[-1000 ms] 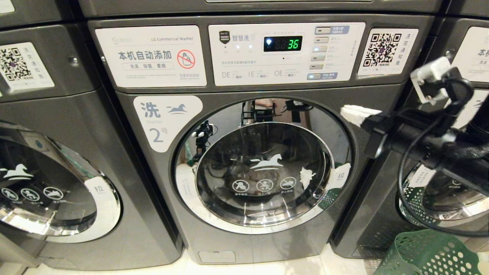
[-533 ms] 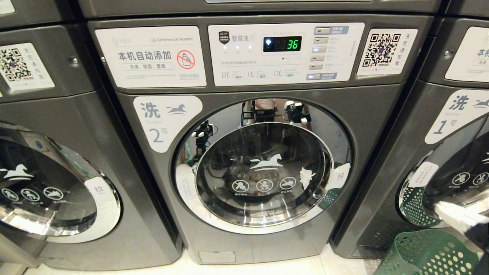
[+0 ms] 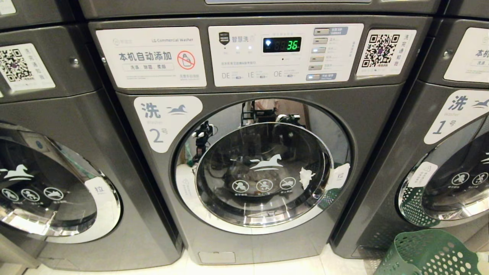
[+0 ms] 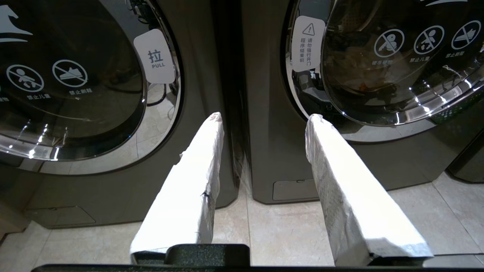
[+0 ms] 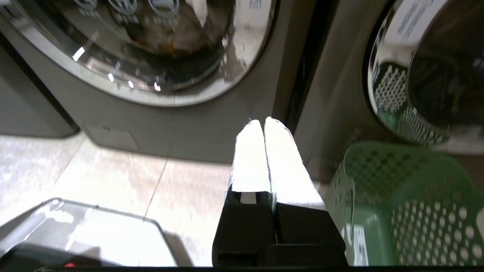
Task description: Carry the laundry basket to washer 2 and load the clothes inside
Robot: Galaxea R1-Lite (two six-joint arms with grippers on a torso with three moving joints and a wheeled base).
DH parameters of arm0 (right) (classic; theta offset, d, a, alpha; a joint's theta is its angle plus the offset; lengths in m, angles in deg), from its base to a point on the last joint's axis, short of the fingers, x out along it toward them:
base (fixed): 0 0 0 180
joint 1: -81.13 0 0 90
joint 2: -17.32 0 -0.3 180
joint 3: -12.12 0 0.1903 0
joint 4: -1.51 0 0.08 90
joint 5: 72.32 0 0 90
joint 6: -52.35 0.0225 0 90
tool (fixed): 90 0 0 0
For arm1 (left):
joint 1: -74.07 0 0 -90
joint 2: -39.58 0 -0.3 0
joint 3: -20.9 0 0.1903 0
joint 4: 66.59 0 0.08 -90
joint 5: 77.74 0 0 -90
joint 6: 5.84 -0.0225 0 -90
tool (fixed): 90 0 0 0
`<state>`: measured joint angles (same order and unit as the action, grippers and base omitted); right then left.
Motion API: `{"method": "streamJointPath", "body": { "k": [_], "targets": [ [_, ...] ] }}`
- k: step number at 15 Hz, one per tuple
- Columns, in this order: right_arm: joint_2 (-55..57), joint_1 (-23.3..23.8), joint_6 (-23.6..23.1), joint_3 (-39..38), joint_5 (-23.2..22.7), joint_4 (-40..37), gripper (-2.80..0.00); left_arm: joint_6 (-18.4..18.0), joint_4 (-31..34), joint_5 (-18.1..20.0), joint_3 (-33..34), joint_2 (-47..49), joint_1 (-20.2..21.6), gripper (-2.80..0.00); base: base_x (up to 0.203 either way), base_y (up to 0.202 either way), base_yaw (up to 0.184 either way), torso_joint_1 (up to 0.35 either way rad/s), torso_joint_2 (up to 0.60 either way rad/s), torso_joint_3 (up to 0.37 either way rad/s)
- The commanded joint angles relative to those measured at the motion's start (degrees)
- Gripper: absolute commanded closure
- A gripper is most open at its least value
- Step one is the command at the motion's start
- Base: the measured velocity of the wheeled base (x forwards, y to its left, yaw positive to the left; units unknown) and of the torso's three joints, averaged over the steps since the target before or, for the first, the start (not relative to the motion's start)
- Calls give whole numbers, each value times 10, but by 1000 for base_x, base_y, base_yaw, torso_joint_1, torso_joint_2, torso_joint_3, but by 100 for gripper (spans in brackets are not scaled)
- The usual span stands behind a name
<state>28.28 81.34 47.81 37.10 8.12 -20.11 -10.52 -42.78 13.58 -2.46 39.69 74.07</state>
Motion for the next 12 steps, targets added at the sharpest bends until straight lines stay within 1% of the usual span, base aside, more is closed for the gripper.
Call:
{"method": "streamJointPath", "body": {
  "k": [1,2,3,4,5,6,10,12],
  "targets": [
    [-97,-5,-3,-3,1,3,0,0,0,0,1,0,0,0,0,0,0,0,0,0],
    [-114,-7,-7,-15,26,30,0,2,0,0,1,0,0,0,0,0,0,0,0,0],
    [-113,-7,-9,-27,85,51,0,5,0,-1,1,0,0,0,0,0,0,0,0,0],
    [-111,-8,-14,-33,113,64,0,9,0,-1,1,0,0,0,0,0,0,0,0,0],
    [-110,-8,-33,-36,110,70,0,11,0,-2,1,0,0,0,0,0,0,0,0,0],
    [-110,-8,-42,-36,110,71,0,11,0,-2,1,0,0,0,0,0,0,0,0,0],
    [-110,-8,-43,-36,115,87,0,11,0,-2,1,0,0,0,0,0,0,0,0,0],
    [-110,-8,-46,-36,125,91,0,11,0,-2,1,0,0,0,0,0,0,0,0,0]
  ]
}}
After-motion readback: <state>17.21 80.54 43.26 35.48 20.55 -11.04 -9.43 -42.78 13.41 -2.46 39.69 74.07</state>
